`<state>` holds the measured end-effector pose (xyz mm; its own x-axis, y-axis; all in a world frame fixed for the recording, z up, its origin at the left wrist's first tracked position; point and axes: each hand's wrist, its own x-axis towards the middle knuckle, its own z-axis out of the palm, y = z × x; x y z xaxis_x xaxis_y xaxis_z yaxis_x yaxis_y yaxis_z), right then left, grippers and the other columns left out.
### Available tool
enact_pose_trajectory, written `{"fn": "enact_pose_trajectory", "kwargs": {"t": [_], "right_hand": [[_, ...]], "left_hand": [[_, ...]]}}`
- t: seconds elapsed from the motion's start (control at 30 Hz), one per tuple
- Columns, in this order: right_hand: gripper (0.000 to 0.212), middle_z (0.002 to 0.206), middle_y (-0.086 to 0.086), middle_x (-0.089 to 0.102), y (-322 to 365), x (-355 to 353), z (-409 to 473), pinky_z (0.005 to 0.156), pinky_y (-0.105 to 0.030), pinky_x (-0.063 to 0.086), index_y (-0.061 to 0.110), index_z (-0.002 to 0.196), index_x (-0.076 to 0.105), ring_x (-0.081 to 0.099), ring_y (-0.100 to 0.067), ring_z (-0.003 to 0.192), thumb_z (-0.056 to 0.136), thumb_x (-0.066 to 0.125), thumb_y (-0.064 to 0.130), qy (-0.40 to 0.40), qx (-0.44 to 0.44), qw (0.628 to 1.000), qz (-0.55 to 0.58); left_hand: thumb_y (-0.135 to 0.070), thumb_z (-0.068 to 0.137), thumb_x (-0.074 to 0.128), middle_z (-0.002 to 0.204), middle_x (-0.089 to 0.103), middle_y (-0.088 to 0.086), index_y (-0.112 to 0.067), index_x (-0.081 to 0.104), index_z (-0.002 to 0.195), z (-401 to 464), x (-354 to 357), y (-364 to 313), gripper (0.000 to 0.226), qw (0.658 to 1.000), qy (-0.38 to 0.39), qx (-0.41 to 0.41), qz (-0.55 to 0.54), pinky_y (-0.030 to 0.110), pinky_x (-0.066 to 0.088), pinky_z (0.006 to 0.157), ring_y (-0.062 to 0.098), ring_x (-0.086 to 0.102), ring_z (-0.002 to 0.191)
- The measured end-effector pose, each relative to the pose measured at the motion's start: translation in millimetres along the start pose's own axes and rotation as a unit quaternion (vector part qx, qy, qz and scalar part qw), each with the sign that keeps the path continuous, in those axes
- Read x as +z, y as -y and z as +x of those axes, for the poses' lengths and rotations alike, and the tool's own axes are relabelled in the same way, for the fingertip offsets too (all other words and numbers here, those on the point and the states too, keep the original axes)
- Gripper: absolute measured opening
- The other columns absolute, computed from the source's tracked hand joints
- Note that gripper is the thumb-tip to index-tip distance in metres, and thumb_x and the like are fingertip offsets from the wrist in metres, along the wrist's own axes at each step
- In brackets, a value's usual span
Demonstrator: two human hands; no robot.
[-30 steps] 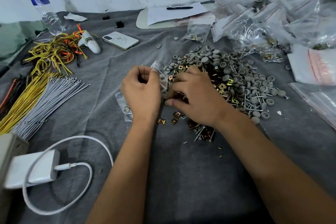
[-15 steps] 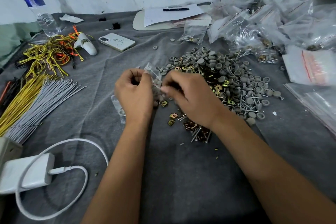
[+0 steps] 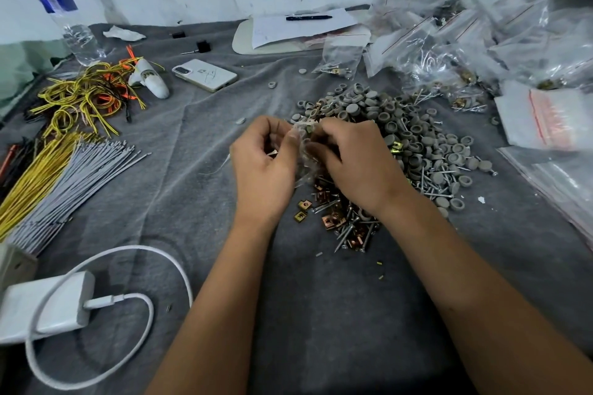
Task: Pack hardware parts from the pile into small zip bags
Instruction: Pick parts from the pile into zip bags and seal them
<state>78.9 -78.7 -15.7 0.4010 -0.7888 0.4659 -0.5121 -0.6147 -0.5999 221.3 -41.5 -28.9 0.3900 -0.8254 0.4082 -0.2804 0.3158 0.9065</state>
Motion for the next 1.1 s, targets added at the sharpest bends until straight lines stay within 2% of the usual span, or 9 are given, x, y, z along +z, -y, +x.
{"fn": "enact_pose_trajectory", "kwargs": {"t": [0.17,0.27,0.4,0.53,0.7,0.8,0.9,1.0,1.1], "right_hand": [[0.013,0.089,0.001,0.076,2,-10,1,0.074,-0.018,0.057,0.01,0.102,0.075,0.07,-0.003,0.077,0.092,0.076,0.018,-0.05,0.01,0.998,0.036],[0.01,0.091,0.005,0.074,-4,-32,6,0.074,-0.017,0.057,0.014,0.103,0.075,0.069,-0.002,0.078,0.093,0.074,0.018,-0.091,0.037,0.994,0.046],[0.015,0.085,0.018,0.066,-26,-65,9,0.073,-0.01,0.047,0.026,0.103,0.078,0.06,0.009,0.078,0.088,0.08,0.023,0.06,0.045,0.992,-0.097],[0.034,0.1,0.005,0.059,-26,-56,6,0.084,-0.036,0.051,0.03,0.119,0.073,0.057,-0.014,0.093,0.086,0.08,0.036,0.134,0.035,0.969,-0.203],[0.031,0.109,-0.002,0.056,-19,-36,7,0.086,-0.034,0.044,0.022,0.113,0.07,0.054,-0.023,0.111,0.088,0.077,0.04,0.079,0.045,0.956,-0.28],[0.022,0.109,-0.002,0.054,-24,-33,3,0.091,-0.038,0.045,0.017,0.106,0.072,0.05,-0.024,0.115,0.093,0.073,0.035,0.077,0.041,0.96,-0.267],[0.018,0.104,0.0,0.052,-29,-32,0,0.089,-0.035,0.043,0.016,0.104,0.073,0.048,-0.022,0.113,0.095,0.071,0.031,0.04,0.02,0.972,-0.231],[0.012,0.097,0.0,0.059,-28,-33,-1,0.081,-0.026,0.039,0.016,0.097,0.076,0.054,-0.015,0.097,0.09,0.077,0.026,-0.064,0.013,0.992,-0.106],[0.008,0.089,0.007,0.072,-23,-33,-1,0.077,-0.021,0.052,0.017,0.095,0.079,0.066,-0.006,0.083,0.089,0.079,0.021,-0.106,0.009,0.994,0.038]], "left_hand": [[-0.021,0.092,0.057,0.072,0.065,0.004,-0.017,0.061,0.082,-1,3,2,0.011,0.996,-0.018,0.056,0.072,0.052,0.053,0.067,0.028,0.063,0.068],[-0.023,0.091,0.057,0.072,0.066,0.004,-0.017,0.061,0.083,1,4,4,0.012,0.995,-0.035,0.052,0.082,0.048,0.053,0.065,0.028,0.064,0.068],[-0.018,0.092,0.061,0.072,0.062,-0.006,-0.017,0.063,0.087,-1,10,4,0.006,0.994,-0.044,0.062,0.085,0.033,0.051,0.062,0.012,0.059,0.067],[-0.006,0.091,0.06,0.07,0.057,-0.007,-0.015,0.057,0.096,0,15,5,0.011,0.992,-0.05,0.08,0.087,0.03,0.047,0.057,0.008,0.054,0.062],[-0.004,0.088,0.054,0.07,0.059,-0.007,-0.014,0.065,0.09,-3,15,4,0.015,0.992,-0.029,0.086,0.086,0.04,0.051,0.057,0.02,0.06,0.063],[-0.005,0.086,0.055,0.066,0.057,-0.012,-0.017,0.067,0.086,-3,17,6,0.017,0.994,-0.03,0.064,0.079,0.039,0.052,0.056,0.025,0.062,0.062],[-0.007,0.085,0.059,0.066,0.056,-0.013,-0.018,0.068,0.084,-4,17,5,0.014,0.996,-0.029,0.052,0.068,0.032,0.049,0.057,0.015,0.059,0.061],[-0.011,0.086,0.064,0.068,0.059,-0.01,-0.016,0.068,0.083,-3,16,5,0.007,0.997,-0.016,0.048,0.061,0.037,0.053,0.061,0.017,0.06,0.064],[-0.009,0.086,0.066,0.07,0.061,-0.006,-0.016,0.069,0.085,-3,16,6,0.007,0.997,-0.003,0.052,0.063,0.045,0.056,0.065,0.025,0.063,0.067]]}}
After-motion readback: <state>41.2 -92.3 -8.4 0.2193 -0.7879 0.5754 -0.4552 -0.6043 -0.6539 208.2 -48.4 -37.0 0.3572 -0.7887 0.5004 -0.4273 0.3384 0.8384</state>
